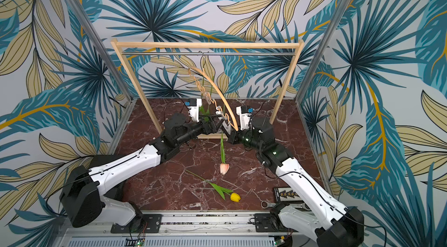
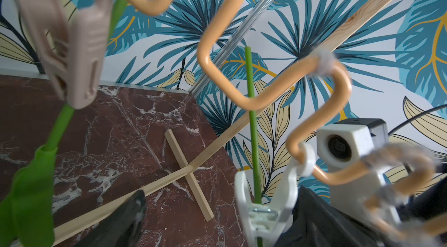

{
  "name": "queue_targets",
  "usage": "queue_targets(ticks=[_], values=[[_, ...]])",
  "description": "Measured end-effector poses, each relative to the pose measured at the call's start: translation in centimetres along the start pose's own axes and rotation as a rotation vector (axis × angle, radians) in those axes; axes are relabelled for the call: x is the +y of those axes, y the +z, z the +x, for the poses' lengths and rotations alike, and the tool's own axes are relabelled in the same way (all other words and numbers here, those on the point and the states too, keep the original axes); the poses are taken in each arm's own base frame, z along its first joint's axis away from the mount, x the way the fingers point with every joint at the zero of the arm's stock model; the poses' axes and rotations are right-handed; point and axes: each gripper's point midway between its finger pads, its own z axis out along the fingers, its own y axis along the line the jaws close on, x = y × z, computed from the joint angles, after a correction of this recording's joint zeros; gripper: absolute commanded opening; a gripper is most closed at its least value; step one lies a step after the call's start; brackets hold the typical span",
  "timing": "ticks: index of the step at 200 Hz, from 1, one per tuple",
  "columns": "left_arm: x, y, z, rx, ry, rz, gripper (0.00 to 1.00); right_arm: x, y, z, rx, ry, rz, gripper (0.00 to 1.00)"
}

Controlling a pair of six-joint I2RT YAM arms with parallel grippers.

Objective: Dry the flowers on a clothes hanger
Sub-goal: Clamp the flower onto the hanger.

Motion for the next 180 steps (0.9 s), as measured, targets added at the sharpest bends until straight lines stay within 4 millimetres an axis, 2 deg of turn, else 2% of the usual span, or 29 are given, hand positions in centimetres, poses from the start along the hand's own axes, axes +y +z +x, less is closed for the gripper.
queue_targets(ticks=[45, 92, 135, 160, 180], values=[[1.2, -0.3, 1.2, 0.033, -0.022, -0.046, 1.0, -0.1, 0.2, 0.0, 0.001, 0.001, 0.001, 0.0], [1.0, -2.3, 1.2, 0.033, -0.007, -0.065, 0.97, -0.3, 0.3, 0.0, 0.001, 0.002, 0.007, 0.0], [1.3, -5.2, 0.6, -0.005, 0.021, -0.113, 0.97, -0.6, 0.3, 0.2, 0.005, 0.004, 0.025, 0.18], [1.9, -6.8, 0.4, -0.027, 0.031, -0.154, 0.99, -1.5, 0.3, 0.9, 0.024, 0.017, 0.059, 0.35], [2.5, -7.8, 0.3, -0.042, 0.031, -0.191, 1.0, -2.6, 0.2, 1.7, 0.049, 0.027, 0.109, 0.41]])
